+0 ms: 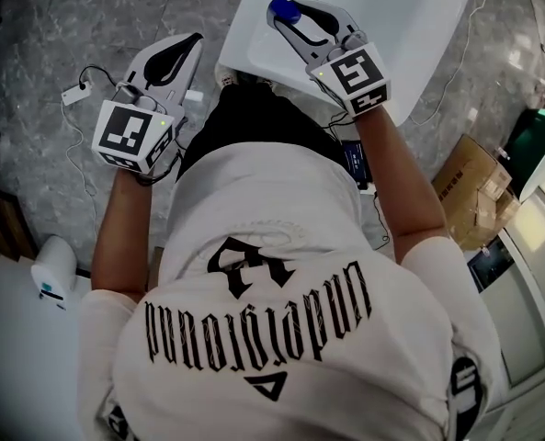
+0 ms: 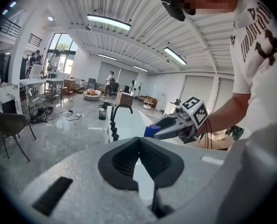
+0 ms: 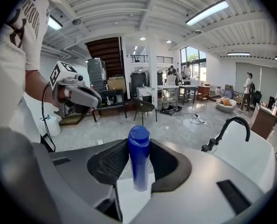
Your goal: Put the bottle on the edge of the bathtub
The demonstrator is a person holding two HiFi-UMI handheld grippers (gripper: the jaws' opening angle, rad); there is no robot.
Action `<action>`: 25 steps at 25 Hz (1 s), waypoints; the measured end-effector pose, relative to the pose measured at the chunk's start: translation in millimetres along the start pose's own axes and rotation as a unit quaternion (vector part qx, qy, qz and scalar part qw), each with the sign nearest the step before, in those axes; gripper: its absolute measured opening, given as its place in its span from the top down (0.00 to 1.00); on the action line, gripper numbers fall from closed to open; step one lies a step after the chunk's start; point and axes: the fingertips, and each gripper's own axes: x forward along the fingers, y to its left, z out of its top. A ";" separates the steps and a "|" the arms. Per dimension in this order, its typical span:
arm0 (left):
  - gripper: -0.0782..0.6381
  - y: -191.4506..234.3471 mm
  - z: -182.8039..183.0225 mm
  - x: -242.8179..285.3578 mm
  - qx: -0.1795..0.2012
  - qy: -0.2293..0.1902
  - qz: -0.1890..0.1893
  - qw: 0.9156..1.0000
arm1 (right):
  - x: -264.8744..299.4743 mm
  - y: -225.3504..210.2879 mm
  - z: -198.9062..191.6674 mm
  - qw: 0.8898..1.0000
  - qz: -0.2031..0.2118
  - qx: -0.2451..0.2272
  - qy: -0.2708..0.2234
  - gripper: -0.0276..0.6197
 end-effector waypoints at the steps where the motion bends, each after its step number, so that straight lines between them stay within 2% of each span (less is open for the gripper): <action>1: 0.87 2.3 -3.0 3.0 -0.002 0.002 -0.001 1.000 | 4.9 -2.0 -4.2 1.000 0.000 0.002 0.003 0.73; 6: 0.87 8.2 -16.4 15.3 -0.022 0.007 -0.007 1.000 | 26.8 -9.1 -25.5 1.000 0.003 0.015 0.013 0.73; 15: 0.87 23.5 -44.4 39.6 -0.023 0.031 -0.016 0.999 | 66.9 -24.1 -64.6 0.999 0.004 0.017 0.038 0.73; 25: 0.87 38.4 -59.8 60.8 -0.026 0.049 -0.024 0.998 | 96.7 -41.4 -93.0 0.998 -0.001 0.022 0.057 0.73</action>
